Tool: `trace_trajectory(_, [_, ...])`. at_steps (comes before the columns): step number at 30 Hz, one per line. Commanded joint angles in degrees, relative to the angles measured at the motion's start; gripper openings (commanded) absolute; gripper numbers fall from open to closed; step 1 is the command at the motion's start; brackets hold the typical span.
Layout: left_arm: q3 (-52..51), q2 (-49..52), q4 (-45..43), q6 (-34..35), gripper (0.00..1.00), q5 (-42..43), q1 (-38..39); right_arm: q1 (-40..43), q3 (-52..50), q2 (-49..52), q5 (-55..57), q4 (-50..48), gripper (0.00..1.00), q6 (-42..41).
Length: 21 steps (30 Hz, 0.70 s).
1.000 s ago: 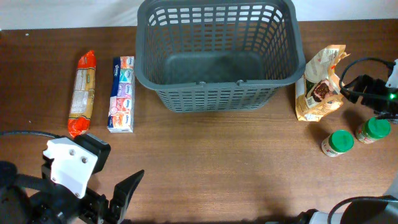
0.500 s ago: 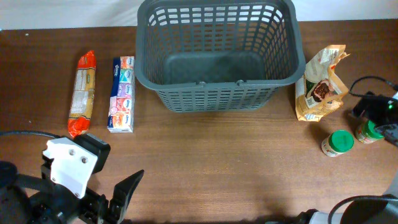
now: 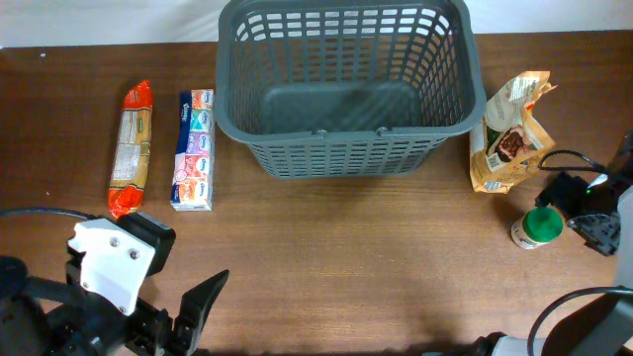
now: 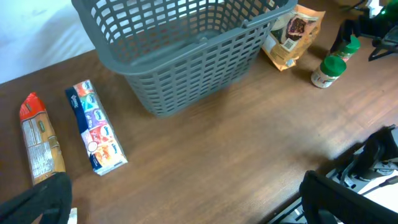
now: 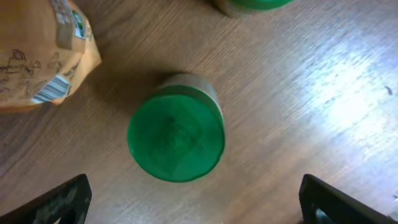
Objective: Pack container
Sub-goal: 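Lower the right gripper over the front green-lidded jar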
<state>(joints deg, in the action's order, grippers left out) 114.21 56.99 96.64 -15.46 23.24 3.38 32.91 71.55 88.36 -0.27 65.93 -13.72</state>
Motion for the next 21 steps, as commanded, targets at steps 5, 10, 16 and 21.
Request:
trace_trajectory(5, [0.15,0.24,0.02,-0.24,0.99,-0.55,0.22,-0.28,-0.90,0.20,-1.44,-3.19,0.99,-0.74])
trace_trajectory(10, [0.15,0.24,0.02,-0.26,0.99,-0.55,0.22,-0.28,-0.90,0.57,-1.42,-2.78,0.99,-0.79])
trace_trajectory(16, [0.15,0.24,0.02,-0.26,0.99,-0.55,0.22,-0.28,-0.90,4.33,-1.40,-2.34,0.99,-1.81])
trace_trajectory(21, [0.15,0.24,0.02,-0.26,0.99,-0.55,0.22,-0.28,-0.90,8.81,-1.38,-2.58,0.99,-1.81])
